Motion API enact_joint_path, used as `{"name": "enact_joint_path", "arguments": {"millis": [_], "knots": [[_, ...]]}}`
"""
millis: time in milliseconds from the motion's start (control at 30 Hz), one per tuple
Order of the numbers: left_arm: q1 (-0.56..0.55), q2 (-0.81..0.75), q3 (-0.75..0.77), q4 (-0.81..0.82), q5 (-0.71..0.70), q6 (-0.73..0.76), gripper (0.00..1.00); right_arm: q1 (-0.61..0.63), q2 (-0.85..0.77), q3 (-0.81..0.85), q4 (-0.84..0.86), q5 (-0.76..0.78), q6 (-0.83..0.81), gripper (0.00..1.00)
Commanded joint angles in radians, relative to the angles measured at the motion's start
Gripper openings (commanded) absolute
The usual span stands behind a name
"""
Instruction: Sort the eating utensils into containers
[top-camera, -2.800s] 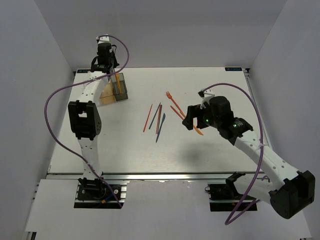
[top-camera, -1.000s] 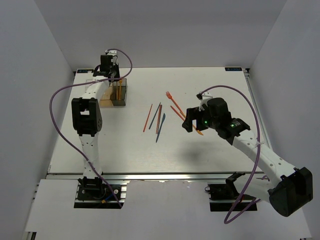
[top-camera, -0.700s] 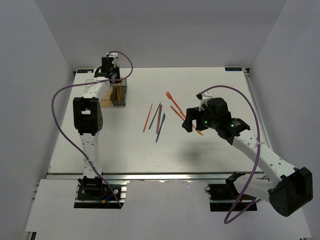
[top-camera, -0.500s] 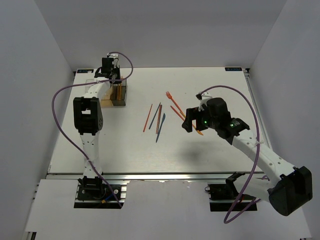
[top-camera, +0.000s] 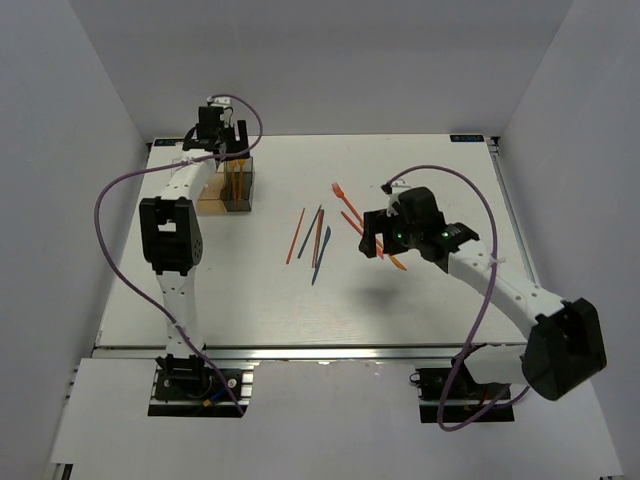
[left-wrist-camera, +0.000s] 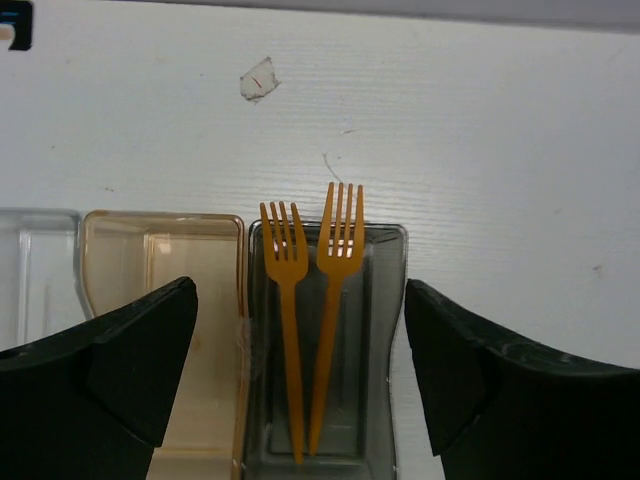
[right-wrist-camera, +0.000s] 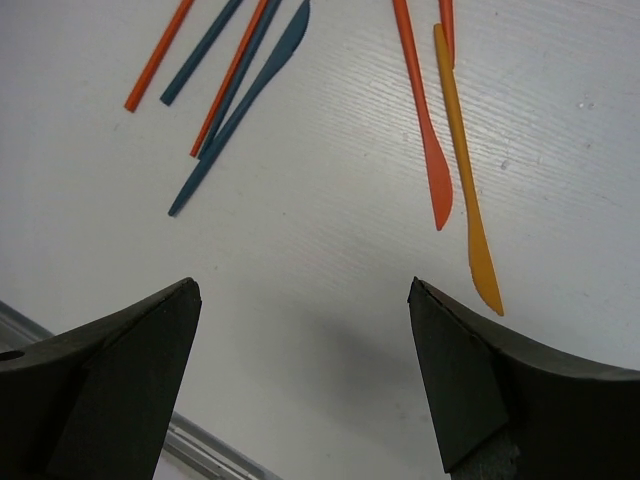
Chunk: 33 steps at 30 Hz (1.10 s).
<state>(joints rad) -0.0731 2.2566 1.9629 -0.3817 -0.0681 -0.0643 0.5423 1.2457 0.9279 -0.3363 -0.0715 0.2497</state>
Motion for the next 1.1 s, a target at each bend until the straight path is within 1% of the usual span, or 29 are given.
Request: {"name": "enact_joint_path", "arguments": {"millis": [0,33,67,133,167,200,233,267,300,367,400,433,467,500,533,567,600,633,667,700,767,833,867,967,1033,1067], "knots": [[-0.007,-0.202,0.042,-0.022,-0.036,-0.031,0.98,-0.005,0.091,0.110,0.045,0.064,-0.023,0.89],[-0.008,-0.239,0.042,-0.031,-0.044,-0.037,0.98,-0.005,0.121,0.126,0.058,0.068,-0.035,0.89],[-0.011,-0.258,0.044,-0.043,-0.050,-0.052,0.98,-0.010,0.192,0.149,0.066,0.067,-0.071,0.89],[-0.013,-0.316,0.036,-0.085,-0.062,-0.101,0.98,-0.015,0.283,0.250,0.066,0.065,-0.107,0.86],[-0.014,-0.336,0.028,-0.100,-0.065,-0.123,0.98,-0.019,0.385,0.296,0.056,0.073,-0.140,0.83],[-0.016,-0.382,0.007,-0.129,-0.068,-0.158,0.98,-0.025,0.437,0.396,0.022,0.128,-0.157,0.80],[-0.016,-0.408,-0.011,-0.143,-0.073,-0.176,0.98,-0.031,0.493,0.454,-0.007,0.128,-0.158,0.78],[-0.016,-0.432,-0.034,-0.166,-0.082,-0.195,0.98,-0.039,0.593,0.506,-0.029,0.124,-0.179,0.76],[-0.014,-0.460,-0.057,-0.180,-0.090,-0.212,0.98,-0.048,0.636,0.553,-0.050,0.124,-0.187,0.74],[-0.014,-0.535,-0.123,-0.238,-0.130,-0.262,0.98,-0.068,0.749,0.674,-0.084,0.127,-0.219,0.73],[-0.016,-0.561,-0.149,-0.259,-0.148,-0.285,0.98,-0.076,0.783,0.715,-0.101,0.122,-0.230,0.71],[-0.016,-0.590,-0.212,-0.275,-0.159,-0.317,0.98,-0.084,0.820,0.754,-0.116,0.124,-0.240,0.70],[-0.016,-0.656,-0.252,-0.279,-0.154,-0.330,0.98,-0.088,0.886,0.832,-0.151,0.125,-0.245,0.70],[-0.014,-0.695,-0.300,-0.267,-0.145,-0.344,0.98,-0.090,0.915,0.870,-0.165,0.128,-0.282,0.70],[-0.014,-0.735,-0.394,-0.249,-0.130,-0.365,0.98,-0.093,0.945,0.902,-0.182,0.137,-0.291,0.69],[-0.013,-0.774,-0.439,-0.214,-0.124,-0.379,0.98,-0.093,0.989,0.955,-0.202,0.131,-0.299,0.68],[-0.013,-0.855,-0.487,-0.188,-0.122,-0.388,0.98,-0.093,1.006,0.976,-0.210,0.121,-0.311,0.68],[-0.013,-0.897,-0.487,-0.153,-0.115,-0.385,0.98,-0.093,1.021,0.991,-0.219,0.113,-0.314,0.67],[-0.013,-0.937,-0.639,-0.078,-0.110,-0.379,0.98,-0.093,1.044,1.005,-0.225,0.099,-0.317,0.67],[-0.013,-1.010,-0.689,-0.042,-0.108,-0.367,0.98,-0.091,1.051,1.023,-0.233,0.098,-0.317,0.67],[-0.011,-1.057,-0.763,-0.005,-0.146,-0.353,0.98,-0.091,1.051,1.020,-0.224,0.085,-0.322,0.67],[-0.013,-1.074,-0.772,-0.008,-0.150,-0.336,0.98,-0.093,1.046,1.013,-0.208,0.081,-0.323,0.66],[-0.011,-1.078,-0.783,0.000,-0.125,-0.330,0.98,-0.093,1.048,1.014,-0.207,0.049,-0.323,0.66],[-0.011,-1.079,-0.794,0.015,-0.049,-0.313,0.98,-0.085,1.067,1.026,-0.204,0.035,-0.326,0.64],[-0.013,-1.074,-0.799,0.020,-0.024,-0.305,0.98,-0.078,1.100,1.048,-0.208,0.054,-0.332,0.62],[-0.011,-1.071,-0.800,0.018,-0.013,-0.305,0.98,-0.077,1.113,1.060,-0.214,0.059,-0.336,0.57]]}}
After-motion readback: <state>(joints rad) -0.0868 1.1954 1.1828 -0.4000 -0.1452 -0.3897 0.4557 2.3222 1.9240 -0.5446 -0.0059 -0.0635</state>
